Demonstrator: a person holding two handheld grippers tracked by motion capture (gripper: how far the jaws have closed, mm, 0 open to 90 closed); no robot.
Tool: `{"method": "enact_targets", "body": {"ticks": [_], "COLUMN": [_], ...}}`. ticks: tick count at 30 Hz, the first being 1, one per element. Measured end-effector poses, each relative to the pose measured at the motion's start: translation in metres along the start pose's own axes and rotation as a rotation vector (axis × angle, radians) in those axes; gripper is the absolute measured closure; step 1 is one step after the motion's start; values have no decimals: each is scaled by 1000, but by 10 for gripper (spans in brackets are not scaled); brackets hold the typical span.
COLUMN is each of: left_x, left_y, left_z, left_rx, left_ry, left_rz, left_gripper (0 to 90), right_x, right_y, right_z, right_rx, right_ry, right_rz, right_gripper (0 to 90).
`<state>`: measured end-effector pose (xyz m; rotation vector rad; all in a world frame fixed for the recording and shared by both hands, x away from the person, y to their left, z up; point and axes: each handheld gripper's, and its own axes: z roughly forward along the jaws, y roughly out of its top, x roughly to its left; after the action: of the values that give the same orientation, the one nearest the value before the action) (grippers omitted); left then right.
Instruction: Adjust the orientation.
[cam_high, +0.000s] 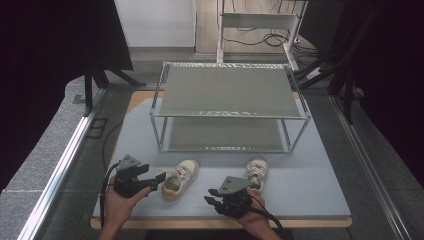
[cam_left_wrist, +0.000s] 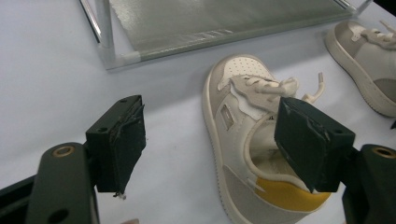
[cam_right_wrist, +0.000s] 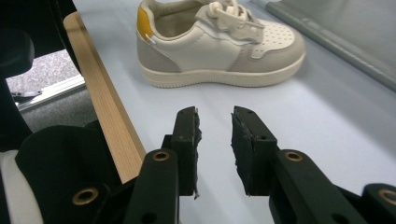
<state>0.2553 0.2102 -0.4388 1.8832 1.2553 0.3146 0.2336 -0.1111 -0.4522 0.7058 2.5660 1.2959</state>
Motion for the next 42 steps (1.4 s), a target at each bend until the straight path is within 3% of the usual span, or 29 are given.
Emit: {"method": "enact_targets", "body": {"ticks": [4,8,25,38,42], "left_x": [-5,-10,-14,-20,-20], "left_y": [1,2,3,2,3], "left_z": [6,11,23,30,32], "left_rx": [25,40,80,107,114], "left_ry": [13,-6,-27,-15,-14], "left_rz": [34,59,89,107,116], "left_gripper": [263,286,349,367,411], "right_x": [-2,-4,-13,-16,-16], "right_y": [-3,-7,-16,-17,-17], "right_z": [-9,-15,-24,-25,-25], "right_rx": [-4,3,8,11,10], "right_ry": [-16,-37,-75,-75,-76], "right_rz": [0,3,43,48,50], "right_gripper": [689,679,656,647,645]}}
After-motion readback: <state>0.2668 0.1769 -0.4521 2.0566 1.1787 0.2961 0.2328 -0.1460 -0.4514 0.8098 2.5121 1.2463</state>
